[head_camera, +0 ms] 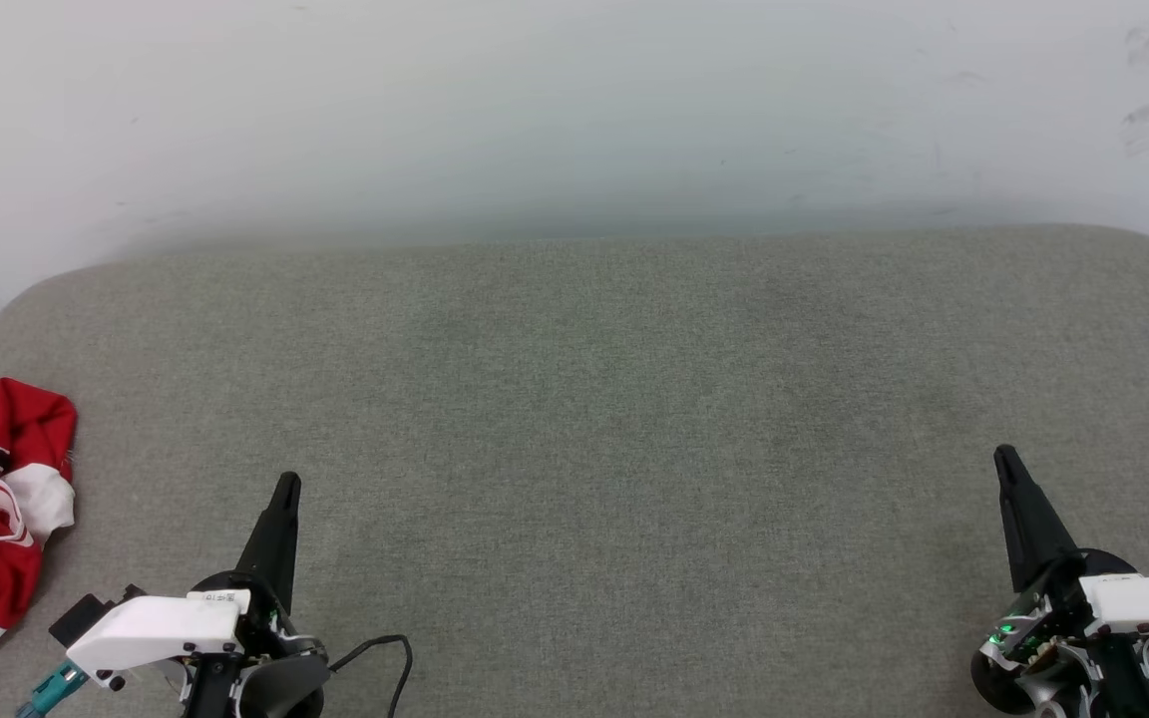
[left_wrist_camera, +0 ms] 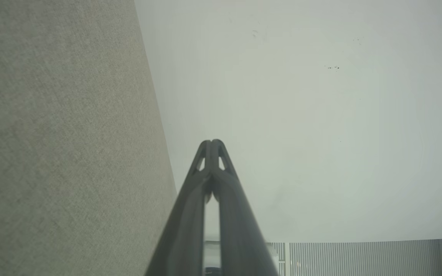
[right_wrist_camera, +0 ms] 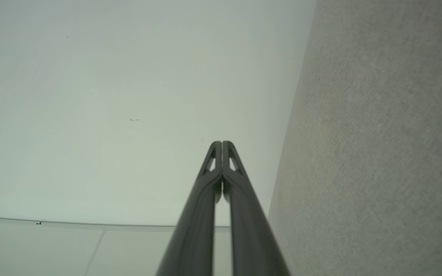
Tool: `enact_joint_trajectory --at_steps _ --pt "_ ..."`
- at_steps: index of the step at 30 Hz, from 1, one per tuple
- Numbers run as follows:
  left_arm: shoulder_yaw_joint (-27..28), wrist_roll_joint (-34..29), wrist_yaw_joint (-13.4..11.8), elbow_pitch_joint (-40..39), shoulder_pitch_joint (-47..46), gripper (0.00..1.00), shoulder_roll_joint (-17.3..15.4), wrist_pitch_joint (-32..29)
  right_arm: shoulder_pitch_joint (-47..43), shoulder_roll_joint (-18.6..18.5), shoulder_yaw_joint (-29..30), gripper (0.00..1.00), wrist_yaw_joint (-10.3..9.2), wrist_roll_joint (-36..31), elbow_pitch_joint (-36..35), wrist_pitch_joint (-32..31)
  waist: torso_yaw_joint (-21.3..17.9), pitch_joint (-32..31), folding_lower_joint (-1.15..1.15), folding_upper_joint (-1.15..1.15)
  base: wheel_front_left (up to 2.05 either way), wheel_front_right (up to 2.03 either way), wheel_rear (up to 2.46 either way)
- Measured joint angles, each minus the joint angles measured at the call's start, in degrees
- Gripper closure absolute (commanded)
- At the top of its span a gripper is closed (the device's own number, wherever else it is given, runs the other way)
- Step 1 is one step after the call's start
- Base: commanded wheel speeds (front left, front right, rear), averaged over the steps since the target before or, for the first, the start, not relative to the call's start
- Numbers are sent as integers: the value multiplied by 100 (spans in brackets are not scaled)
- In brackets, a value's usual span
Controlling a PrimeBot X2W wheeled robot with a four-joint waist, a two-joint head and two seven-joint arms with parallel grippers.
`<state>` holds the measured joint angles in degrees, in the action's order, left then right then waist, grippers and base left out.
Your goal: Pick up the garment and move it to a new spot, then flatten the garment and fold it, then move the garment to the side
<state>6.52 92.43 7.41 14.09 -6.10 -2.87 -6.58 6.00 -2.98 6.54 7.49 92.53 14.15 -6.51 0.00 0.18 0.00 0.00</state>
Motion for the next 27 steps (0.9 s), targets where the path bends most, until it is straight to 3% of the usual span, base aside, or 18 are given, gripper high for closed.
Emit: enact_joint_trajectory --at_steps 23,24,27 --pt "-1 0 0 0 0 100 0 0 1 0 1 100 0 0 0 0 0 0 0 0 0 0 0" --pt "3 0 0 0 0 0 0 0 1 0 1 0 0 0 0 0 0 0 0 0 0 0 0" --pt "-11 0 -1 129 101 0 14 2 -101 8 -7 0 -1 2 125 1 0 0 0 0 0 0 0"
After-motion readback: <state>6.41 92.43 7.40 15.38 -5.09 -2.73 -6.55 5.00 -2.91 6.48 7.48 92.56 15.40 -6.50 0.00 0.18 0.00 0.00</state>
